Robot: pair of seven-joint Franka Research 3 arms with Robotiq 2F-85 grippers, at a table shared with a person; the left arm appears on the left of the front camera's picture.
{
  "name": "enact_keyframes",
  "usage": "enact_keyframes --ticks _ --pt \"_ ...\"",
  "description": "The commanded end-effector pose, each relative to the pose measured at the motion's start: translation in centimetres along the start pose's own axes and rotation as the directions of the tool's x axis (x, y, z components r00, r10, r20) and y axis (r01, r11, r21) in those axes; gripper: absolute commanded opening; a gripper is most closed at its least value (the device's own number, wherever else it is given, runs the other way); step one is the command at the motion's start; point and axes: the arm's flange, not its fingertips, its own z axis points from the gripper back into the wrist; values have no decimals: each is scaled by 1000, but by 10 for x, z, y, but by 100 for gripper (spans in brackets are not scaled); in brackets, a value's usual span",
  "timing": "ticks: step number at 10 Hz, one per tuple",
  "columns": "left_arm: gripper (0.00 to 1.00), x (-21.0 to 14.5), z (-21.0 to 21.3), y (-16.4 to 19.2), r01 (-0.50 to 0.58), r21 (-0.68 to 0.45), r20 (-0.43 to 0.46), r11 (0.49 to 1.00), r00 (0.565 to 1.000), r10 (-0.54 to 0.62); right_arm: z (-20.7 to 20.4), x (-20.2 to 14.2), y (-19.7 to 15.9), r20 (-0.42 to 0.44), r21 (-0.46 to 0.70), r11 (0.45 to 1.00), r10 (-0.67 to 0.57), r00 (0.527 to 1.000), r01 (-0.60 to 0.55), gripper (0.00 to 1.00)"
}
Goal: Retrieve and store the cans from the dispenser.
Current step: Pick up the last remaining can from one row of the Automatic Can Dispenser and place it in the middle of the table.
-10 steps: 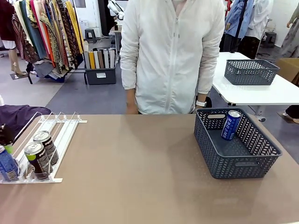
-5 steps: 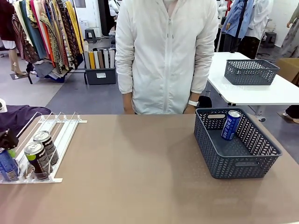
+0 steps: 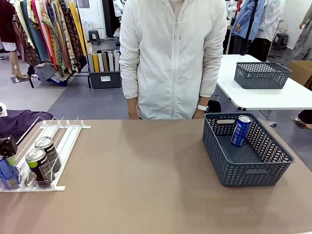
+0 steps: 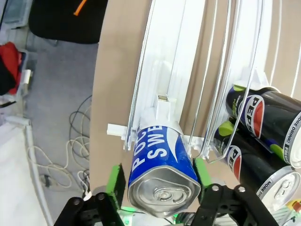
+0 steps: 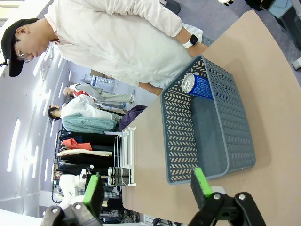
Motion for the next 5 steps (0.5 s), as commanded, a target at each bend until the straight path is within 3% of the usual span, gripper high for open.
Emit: enact_keyframes --ticks 1,5 --pt "0 -3 -3 -2 -18 -1 19 1000 1000 18 -1 3 1 19 28 999 16 1000 -16 100" --pt "0 -5 0 0 -21 -5 38 1000 999 21 -1 3 1 19 28 999 16 1000 -16 100"
